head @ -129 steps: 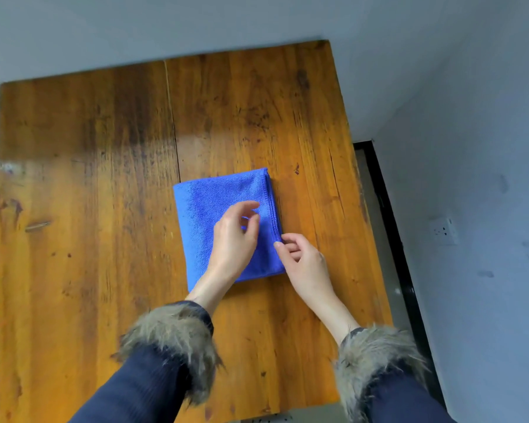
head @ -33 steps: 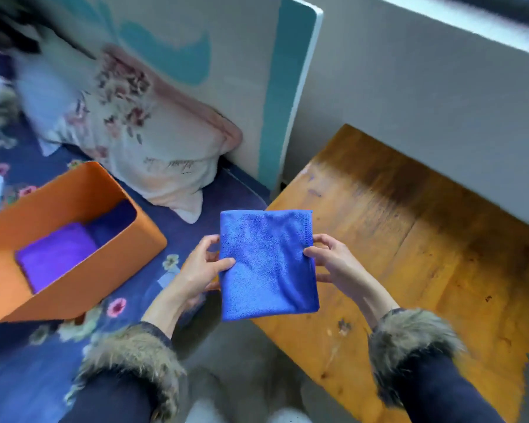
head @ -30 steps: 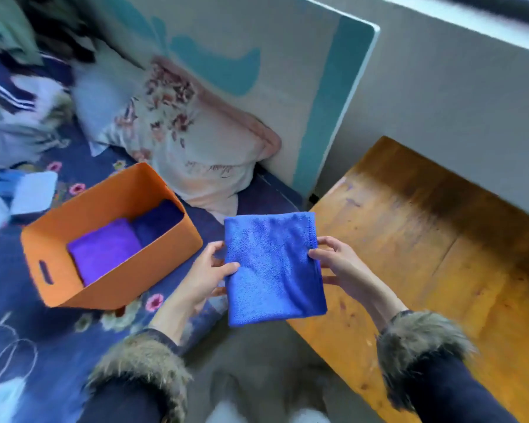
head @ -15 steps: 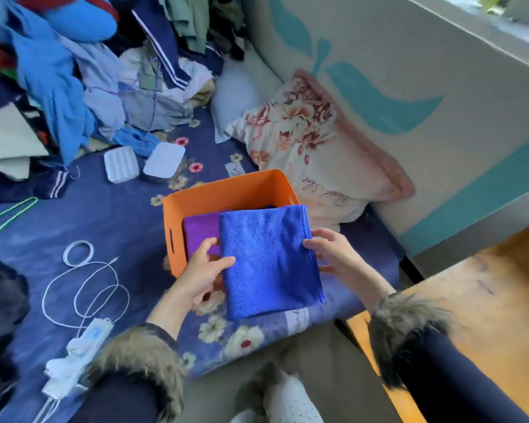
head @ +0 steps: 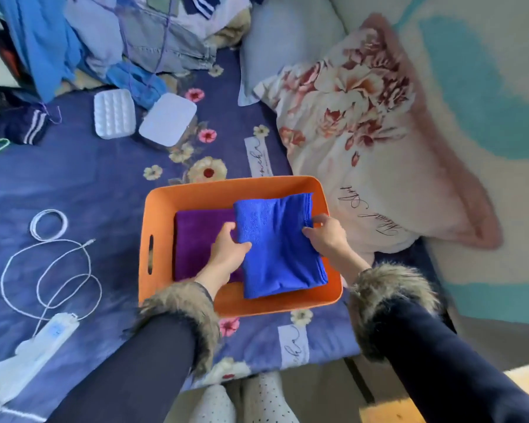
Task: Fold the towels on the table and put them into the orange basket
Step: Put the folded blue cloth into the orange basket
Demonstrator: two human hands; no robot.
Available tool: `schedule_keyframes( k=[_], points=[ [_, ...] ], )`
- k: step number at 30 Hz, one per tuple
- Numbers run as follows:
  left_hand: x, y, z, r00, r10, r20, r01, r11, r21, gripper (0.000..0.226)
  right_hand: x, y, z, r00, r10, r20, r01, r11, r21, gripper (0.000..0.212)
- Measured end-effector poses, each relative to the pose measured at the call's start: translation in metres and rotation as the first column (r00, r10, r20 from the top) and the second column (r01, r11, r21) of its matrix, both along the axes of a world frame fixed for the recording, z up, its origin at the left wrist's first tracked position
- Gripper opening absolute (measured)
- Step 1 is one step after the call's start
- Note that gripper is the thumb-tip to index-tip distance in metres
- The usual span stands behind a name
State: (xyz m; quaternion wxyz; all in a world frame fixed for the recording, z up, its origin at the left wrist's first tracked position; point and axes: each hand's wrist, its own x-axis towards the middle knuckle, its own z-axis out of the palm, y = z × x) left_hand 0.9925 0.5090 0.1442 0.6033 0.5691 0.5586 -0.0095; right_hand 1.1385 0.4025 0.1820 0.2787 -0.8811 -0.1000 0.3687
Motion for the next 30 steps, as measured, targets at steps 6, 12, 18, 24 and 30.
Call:
schedule_keyframes(
  k=[6, 12, 18, 24, 30],
  points=[
    [0.028, -0.001, -0.068, 0.985, -0.069, -0.16, 0.076, 0.996, 0.041, 0.037, 0.002, 0.018, -0.078, 0.997, 0.081, 0.007, -0.079, 0.991, -0.105, 0.03],
    [0.047, 0.007, -0.115, 0.962, -0.134, -0.237, 0.151, 0.987, 0.054, 0.044, 0.005, 0.031, -0.118, 0.994, 0.101, 0.04, -0.091, 0.976, -0.199, 0.04],
    [0.051, 0.014, -0.129, 0.944, -0.161, -0.287, 0.186, 0.98, 0.064, 0.047, 0.008, 0.041, -0.132, 0.982, 0.176, 0.067, -0.155, 0.956, -0.251, 0.039],
    [0.053, 0.016, -0.135, 0.94, -0.209, -0.269, 0.228, 0.973, 0.043, 0.047, 0.006, 0.045, -0.143, 0.954, 0.276, 0.118, -0.213, 0.898, -0.384, 0.036],
    [0.049, 0.02, -0.135, 0.949, -0.19, -0.252, 0.204, 0.978, 0.032, 0.046, 0.007, 0.043, -0.143, 0.932, 0.321, 0.166, -0.225, 0.875, -0.428, 0.029]
  ],
)
